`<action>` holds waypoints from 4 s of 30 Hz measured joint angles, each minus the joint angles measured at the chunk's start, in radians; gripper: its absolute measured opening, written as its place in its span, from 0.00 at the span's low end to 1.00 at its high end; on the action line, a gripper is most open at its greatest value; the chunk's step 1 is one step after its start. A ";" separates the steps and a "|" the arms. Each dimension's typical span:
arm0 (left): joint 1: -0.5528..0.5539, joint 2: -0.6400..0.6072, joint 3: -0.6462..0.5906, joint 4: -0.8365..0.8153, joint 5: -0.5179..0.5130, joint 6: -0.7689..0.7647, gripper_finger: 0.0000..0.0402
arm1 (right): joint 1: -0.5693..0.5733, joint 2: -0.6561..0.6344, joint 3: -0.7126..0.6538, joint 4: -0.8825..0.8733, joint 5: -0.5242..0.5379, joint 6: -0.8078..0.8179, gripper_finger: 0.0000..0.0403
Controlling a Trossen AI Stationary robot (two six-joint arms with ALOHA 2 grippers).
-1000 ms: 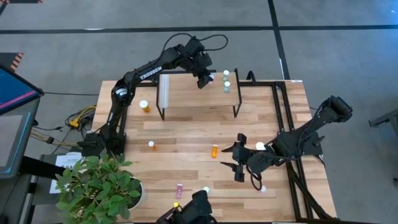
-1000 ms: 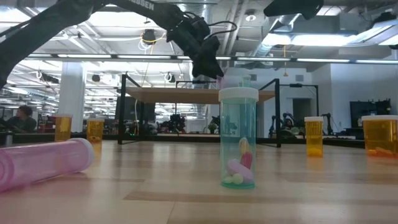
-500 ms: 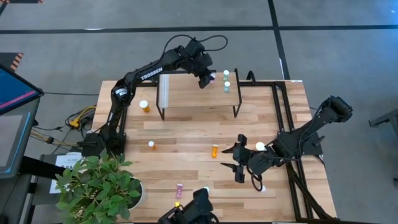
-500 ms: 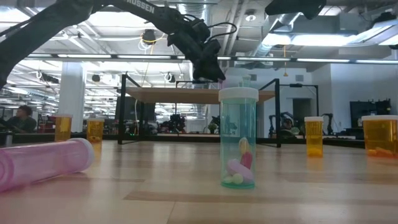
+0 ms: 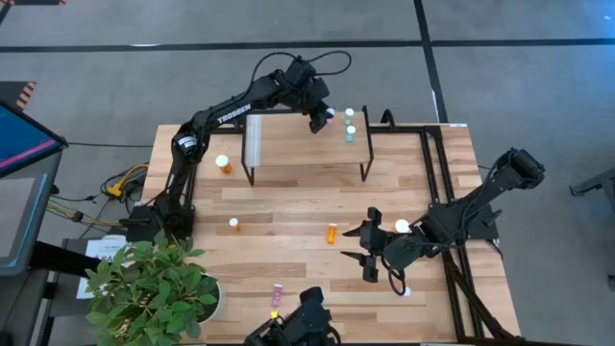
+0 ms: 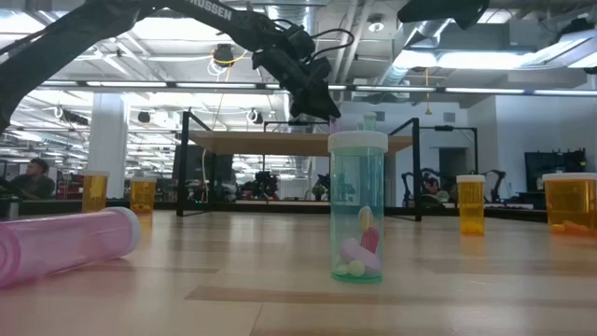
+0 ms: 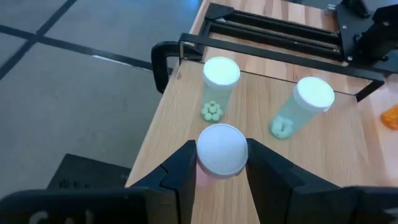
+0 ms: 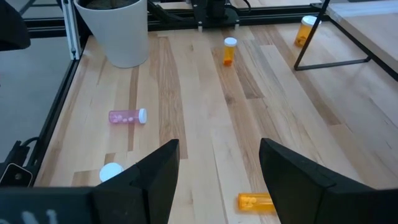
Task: Pick and place medicine bottles onto shelf by color
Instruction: Put the top small pink pill bottle on the shelf, then align the small green pill bottle with the other small green pill bottles on the shelf
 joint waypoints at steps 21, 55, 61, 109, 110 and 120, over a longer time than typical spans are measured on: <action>0.014 0.042 0.003 -0.024 0.016 -0.018 0.27 | -0.008 0.000 0.001 -0.008 -0.002 -0.010 0.61; 0.018 0.040 -0.003 -0.127 0.010 -0.019 0.48 | -0.009 0.000 0.001 -0.003 -0.002 -0.008 0.61; 0.012 0.029 0.001 -0.131 0.006 -0.006 0.52 | -0.009 0.000 0.001 -0.002 -0.002 -0.008 0.61; -0.561 -1.447 -1.421 0.797 -0.215 -0.247 0.52 | 0.088 0.321 0.000 0.503 -0.123 0.019 0.61; -0.583 -1.466 -1.460 0.829 -0.228 -0.252 0.52 | 0.088 0.332 0.000 0.524 -0.130 0.028 0.61; -0.716 -1.483 -1.660 1.133 -0.411 -0.217 0.52 | 0.083 0.442 0.001 0.581 -0.157 0.141 0.61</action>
